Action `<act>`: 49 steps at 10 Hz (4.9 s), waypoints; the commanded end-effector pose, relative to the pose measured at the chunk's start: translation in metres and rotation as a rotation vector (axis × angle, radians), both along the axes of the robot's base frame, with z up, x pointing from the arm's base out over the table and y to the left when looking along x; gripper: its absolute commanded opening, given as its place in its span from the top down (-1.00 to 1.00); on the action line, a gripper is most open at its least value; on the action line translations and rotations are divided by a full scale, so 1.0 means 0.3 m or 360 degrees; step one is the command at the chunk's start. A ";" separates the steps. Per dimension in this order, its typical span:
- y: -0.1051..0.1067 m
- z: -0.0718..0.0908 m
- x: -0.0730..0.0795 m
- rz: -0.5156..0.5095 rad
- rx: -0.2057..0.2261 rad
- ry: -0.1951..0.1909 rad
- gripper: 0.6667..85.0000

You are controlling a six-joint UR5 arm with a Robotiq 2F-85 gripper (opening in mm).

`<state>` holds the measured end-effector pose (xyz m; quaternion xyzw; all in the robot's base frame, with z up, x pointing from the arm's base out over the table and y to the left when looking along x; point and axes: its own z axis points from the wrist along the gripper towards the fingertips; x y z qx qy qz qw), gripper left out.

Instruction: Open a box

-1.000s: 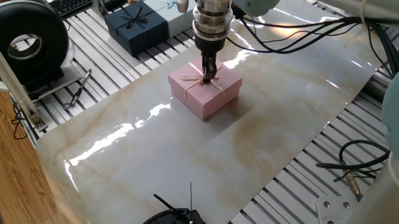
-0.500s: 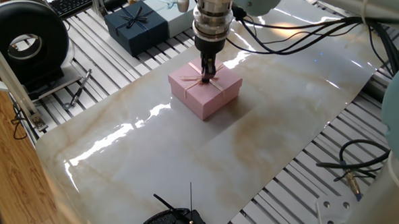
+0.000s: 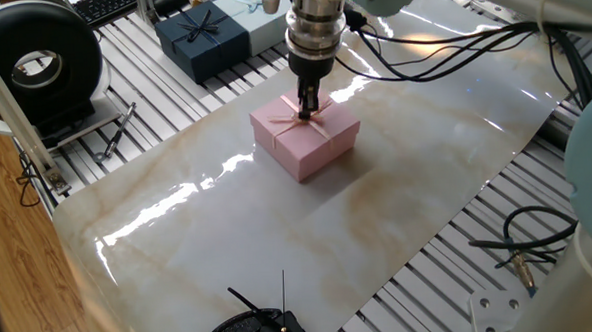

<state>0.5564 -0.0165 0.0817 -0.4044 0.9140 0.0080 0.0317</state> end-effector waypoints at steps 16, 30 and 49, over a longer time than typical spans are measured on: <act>0.190 0.182 0.006 -0.0323 0.0048 0.0051 0.98; 0.643 0.199 0.086 -0.0510 0.0071 -0.0068 0.98; 0.615 -0.050 -0.010 -0.0126 0.0099 -0.0095 0.98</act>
